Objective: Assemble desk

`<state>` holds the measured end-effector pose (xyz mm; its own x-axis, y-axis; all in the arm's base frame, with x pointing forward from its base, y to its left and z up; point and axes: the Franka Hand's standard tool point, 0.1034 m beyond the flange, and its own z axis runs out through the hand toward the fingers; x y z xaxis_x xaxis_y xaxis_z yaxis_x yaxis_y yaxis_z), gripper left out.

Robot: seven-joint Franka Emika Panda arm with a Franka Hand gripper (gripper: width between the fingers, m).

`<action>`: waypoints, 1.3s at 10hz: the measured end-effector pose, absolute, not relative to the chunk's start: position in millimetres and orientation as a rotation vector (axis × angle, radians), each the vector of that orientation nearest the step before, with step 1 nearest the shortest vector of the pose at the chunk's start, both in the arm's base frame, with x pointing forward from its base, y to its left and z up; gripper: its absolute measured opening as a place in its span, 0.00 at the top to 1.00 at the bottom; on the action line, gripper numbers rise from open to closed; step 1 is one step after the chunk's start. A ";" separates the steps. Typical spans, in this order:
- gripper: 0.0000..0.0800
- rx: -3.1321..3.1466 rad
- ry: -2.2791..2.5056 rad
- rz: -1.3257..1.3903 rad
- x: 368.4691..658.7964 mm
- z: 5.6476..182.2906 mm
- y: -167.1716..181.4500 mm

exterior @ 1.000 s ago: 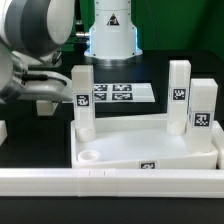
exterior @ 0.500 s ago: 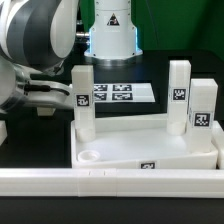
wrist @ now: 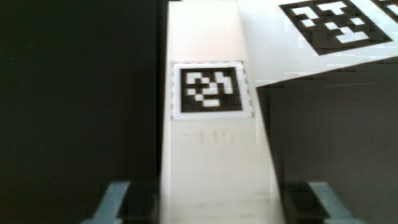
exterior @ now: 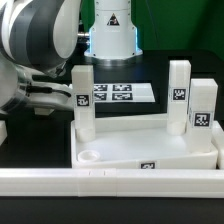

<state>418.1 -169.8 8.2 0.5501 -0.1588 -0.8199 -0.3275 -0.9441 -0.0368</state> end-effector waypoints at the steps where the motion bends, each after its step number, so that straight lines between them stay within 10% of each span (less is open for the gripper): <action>1: 0.64 -2.598 0.412 1.346 418.0 8.2 -170.2; 6: 0.64 -2.617 0.327 1.268 426.6 21.0 -181.9; 9: 0.64 -2.648 0.243 1.200 453.1 62.2 -173.4; 13: 0.64 -2.705 0.252 1.124 460.7 56.2 -182.3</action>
Offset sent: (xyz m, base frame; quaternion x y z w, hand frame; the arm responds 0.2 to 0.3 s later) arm 0.0013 -0.0150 0.0098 -0.0102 0.0249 -0.0507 0.9984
